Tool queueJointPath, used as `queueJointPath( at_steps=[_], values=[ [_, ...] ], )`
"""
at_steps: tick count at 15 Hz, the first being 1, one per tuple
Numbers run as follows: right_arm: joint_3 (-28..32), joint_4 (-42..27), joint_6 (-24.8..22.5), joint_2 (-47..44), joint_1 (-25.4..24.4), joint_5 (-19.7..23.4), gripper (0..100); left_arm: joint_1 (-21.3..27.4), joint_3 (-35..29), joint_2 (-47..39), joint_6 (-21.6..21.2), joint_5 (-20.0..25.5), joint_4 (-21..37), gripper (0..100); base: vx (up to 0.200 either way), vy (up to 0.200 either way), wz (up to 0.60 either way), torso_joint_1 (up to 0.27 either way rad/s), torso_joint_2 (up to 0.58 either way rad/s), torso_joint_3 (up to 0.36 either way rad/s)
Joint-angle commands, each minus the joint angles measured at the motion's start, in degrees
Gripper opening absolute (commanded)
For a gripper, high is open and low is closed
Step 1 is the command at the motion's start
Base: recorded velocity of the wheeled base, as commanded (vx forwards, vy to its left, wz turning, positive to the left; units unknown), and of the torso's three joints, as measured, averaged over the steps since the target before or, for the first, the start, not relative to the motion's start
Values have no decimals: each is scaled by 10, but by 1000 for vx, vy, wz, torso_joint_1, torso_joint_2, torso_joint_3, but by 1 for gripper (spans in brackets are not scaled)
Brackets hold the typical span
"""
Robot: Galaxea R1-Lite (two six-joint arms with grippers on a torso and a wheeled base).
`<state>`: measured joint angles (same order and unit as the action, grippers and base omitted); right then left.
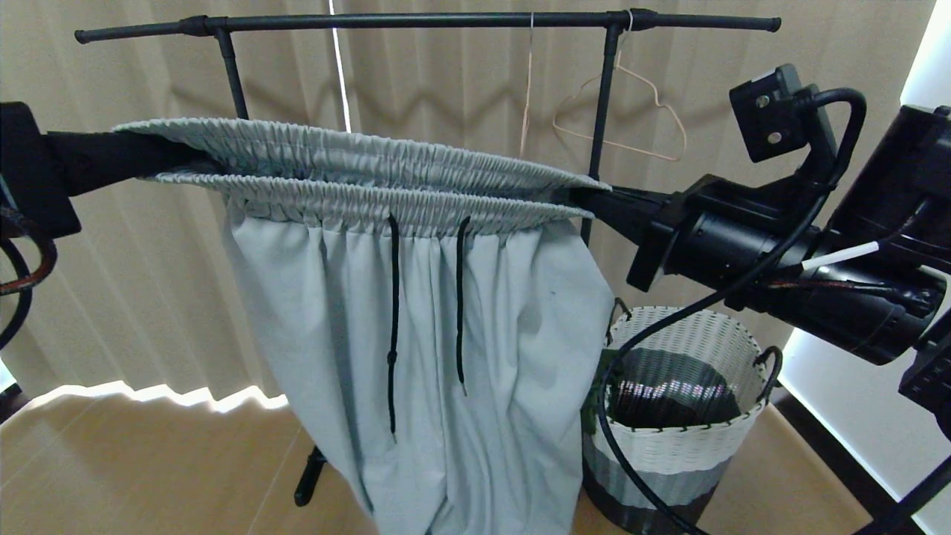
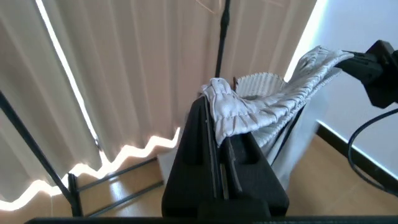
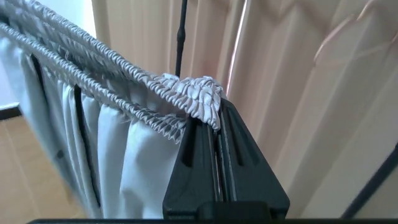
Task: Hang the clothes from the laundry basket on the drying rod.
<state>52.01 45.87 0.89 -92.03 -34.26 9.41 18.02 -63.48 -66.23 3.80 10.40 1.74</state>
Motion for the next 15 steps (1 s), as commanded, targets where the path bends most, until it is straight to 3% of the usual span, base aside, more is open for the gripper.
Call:
queueJointPath(
  at_steps=[1, 7, 8, 11, 15],
  values=[
    [19, 0, 0, -16, 0, -1, 0, -2, 0, -1, 1, 1, -2, 0, 0, 0, 0, 0, 0, 0],
    [22, -59, -3, 29, 61, -4, 0, 50, 4, -57, -4, 0, -3, 0, 0, 0, 0, 0, 0, 0],
    [24, -88, -3, 58, 94, -4, 0, 99, -4, -87, -4, 1, -33, 0, 0, 0, 0, 0, 0, 0],
    [18, -98, -2, 81, 110, -4, 0, 131, -60, -142, -74, 0, -70, 0, 0, 0, 0, 0, 0, 0],
    [5, -97, -2, 77, 143, -4, 0, 162, -44, -166, -62, -2, -73, 0, 0, 0, 0, 0, 0, 0]
  ],
)
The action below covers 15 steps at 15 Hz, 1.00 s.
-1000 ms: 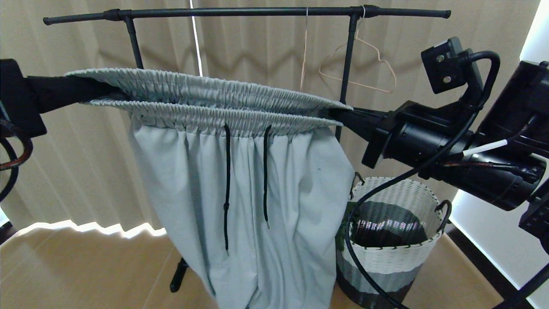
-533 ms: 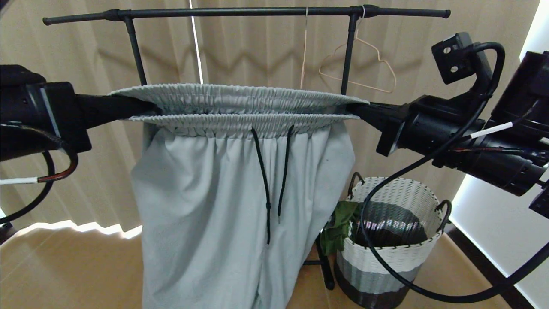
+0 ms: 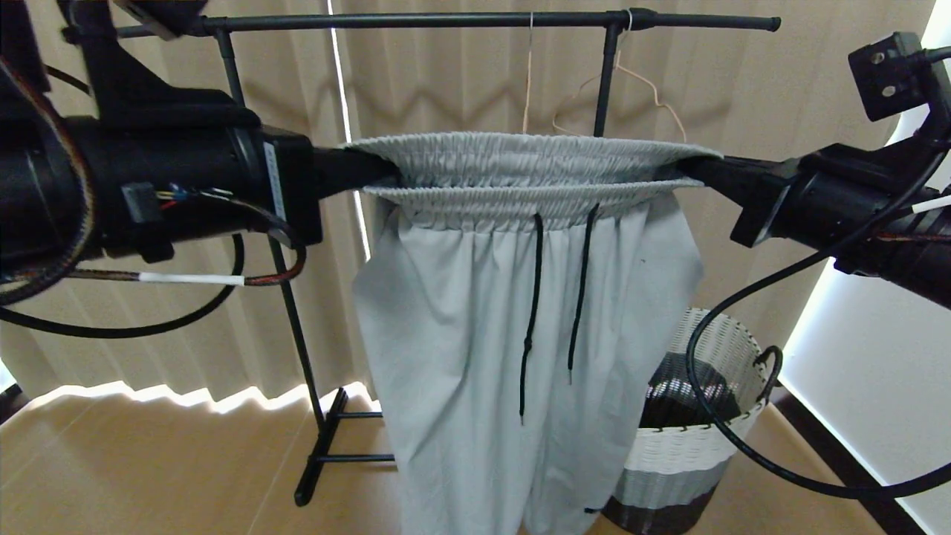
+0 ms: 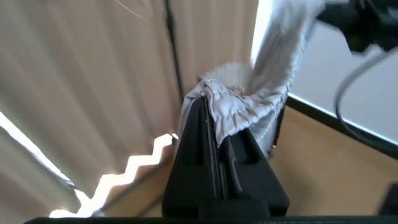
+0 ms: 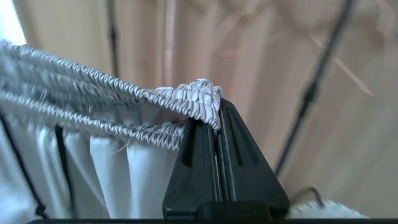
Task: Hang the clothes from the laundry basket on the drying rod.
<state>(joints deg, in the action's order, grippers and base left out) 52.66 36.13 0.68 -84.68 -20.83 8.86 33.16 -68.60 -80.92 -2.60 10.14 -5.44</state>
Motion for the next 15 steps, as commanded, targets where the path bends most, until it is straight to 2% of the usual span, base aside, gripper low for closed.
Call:
queueJointPath(
  at_steps=[1, 7, 12, 13, 15],
  values=[
    [-3, -1, 0, 4, 26, 2, 0, 24, 11, -24, 9, 1, -1, 0, 0, 0, 0, 0, 0, 0],
    [-32, -9, -1, 34, 55, 4, 0, 40, -46, -67, 12, -2, -3, 0, 0, 0, 0, 0, 0, 0],
    [-43, -121, -1, 139, 48, 12, 0, 39, -58, -107, 41, -10, -38, 0, 0, 0, 0, 0, 0, 0],
    [-63, -164, -1, 172, 37, 39, 0, 38, -65, -119, 41, -10, -41, 0, 0, 0, 0, 0, 0, 0],
    [-91, -212, -25, 219, -22, 83, 0, 38, -80, -136, 41, -10, -43, 0, 0, 0, 0, 0, 0, 0]
  ],
)
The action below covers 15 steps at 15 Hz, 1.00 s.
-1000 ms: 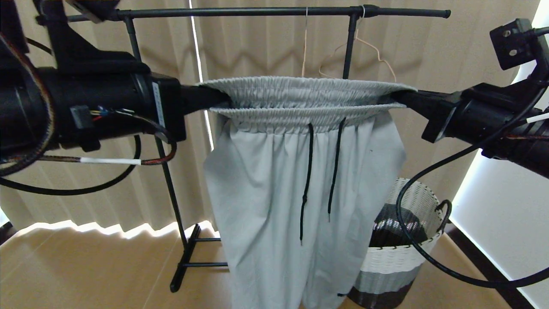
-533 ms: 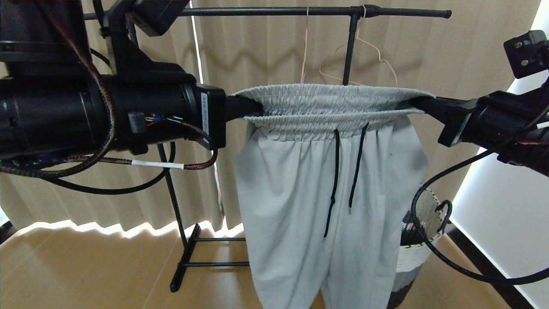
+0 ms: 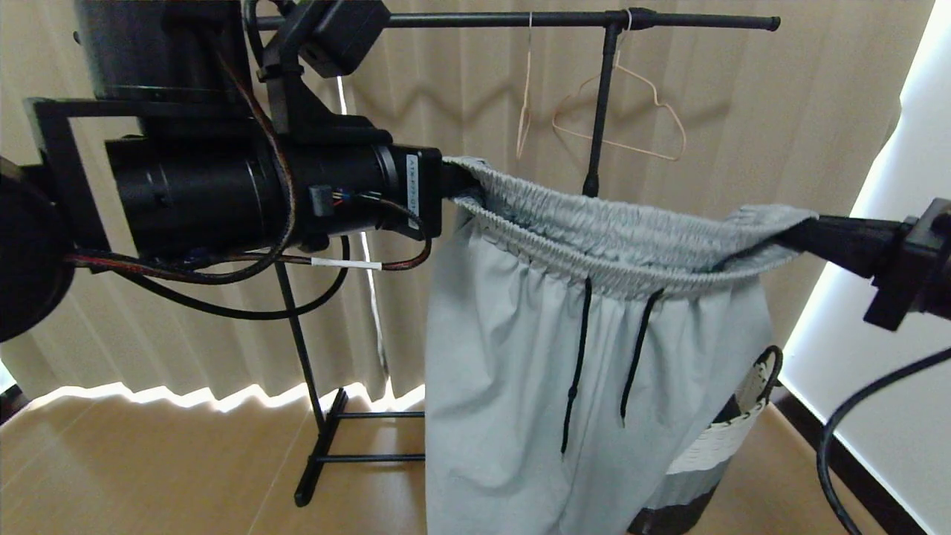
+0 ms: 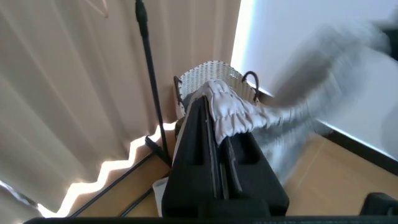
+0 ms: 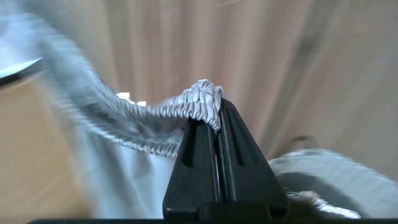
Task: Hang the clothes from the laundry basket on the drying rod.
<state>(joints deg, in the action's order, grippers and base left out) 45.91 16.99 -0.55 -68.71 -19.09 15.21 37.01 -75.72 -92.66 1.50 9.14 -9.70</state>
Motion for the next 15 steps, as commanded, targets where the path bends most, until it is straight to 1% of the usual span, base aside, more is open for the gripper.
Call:
queueJointPath(
  at_steps=[1, 2, 8, 10, 12, 13, 15],
  values=[
    [-28, -25, -22, 63, -48, 20, 0, 0, -12, -21, 1, 0, -1, 0, 0, 0, 0, 0, 0, 0],
    [-34, -25, -37, 65, -61, 21, 0, 1, -16, -24, 0, 0, -1, 0, 0, 0, 0, 0, 0, 0],
    [-30, -20, -38, 51, -64, 19, 0, -2, -11, -9, 0, 0, 6, 0, 0, 0, 0, 0, 0, 0],
    [-21, 4, -38, 18, -35, 17, 0, -4, 2, 25, 0, 0, 44, 0, 0, 0, 0, 0, 0, 0],
    [-18, 51, -38, -20, -15, 17, 0, -9, 11, 71, -1, 2, 113, 0, 0, 0, 0, 0, 0, 0],
    [-7, 76, -37, -42, -3, 13, 0, -9, 14, 89, -1, 4, 136, 0, 0, 0, 0, 0, 0, 0],
    [19, 115, -35, -85, 13, 1, 0, -6, 29, 120, -3, 5, 164, 0, 0, 0, 0, 0, 0, 0]
  ],
)
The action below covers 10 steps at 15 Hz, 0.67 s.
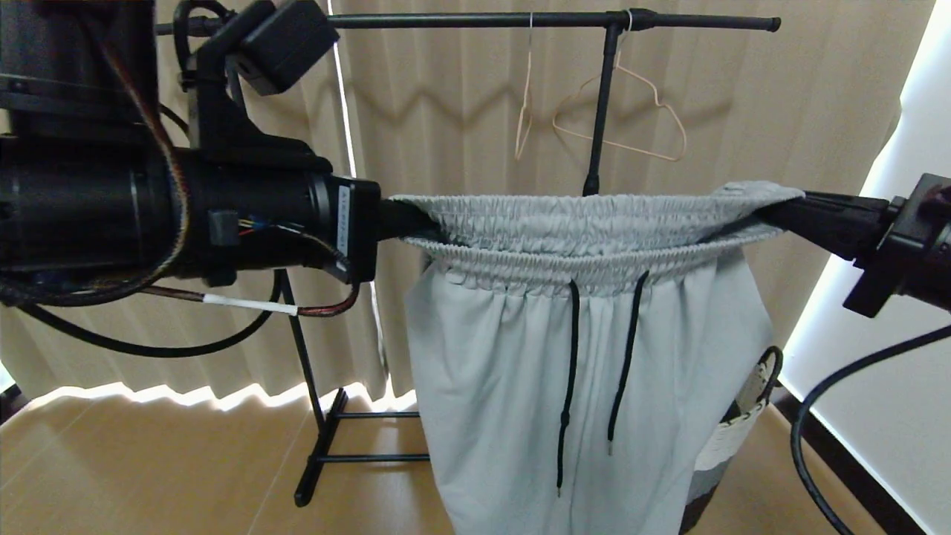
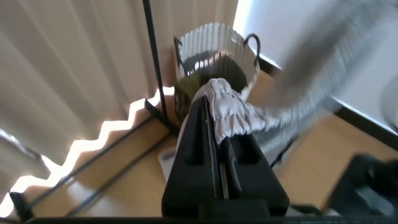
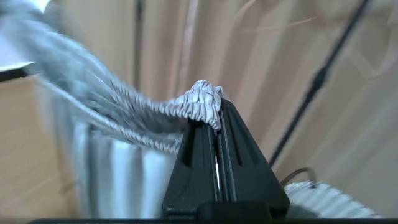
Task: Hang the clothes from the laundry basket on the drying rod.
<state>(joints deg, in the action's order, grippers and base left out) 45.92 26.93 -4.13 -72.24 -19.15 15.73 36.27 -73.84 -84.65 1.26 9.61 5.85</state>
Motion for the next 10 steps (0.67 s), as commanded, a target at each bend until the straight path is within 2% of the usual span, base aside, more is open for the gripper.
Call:
queueJointPath(
  at_steps=[1, 5, 6, 10],
  values=[
    [43, 36, 9, -78, 16, -9, 0, 9, 19, 57, -1, 1, 15, 0, 0, 0, 0, 0, 0, 0],
    [87, 63, 33, -127, 15, -9, 0, 56, 42, 91, -2, 1, 14, 0, 0, 0, 0, 0, 0, 0],
    [93, 72, 33, -134, 15, -8, 0, 83, 53, 101, -6, 0, 12, 0, 0, 0, 0, 0, 0, 0],
    [94, 73, 33, -138, 12, -8, 0, 90, 55, 109, -33, 0, 11, 0, 0, 0, 0, 0, 0, 0]
  ],
)
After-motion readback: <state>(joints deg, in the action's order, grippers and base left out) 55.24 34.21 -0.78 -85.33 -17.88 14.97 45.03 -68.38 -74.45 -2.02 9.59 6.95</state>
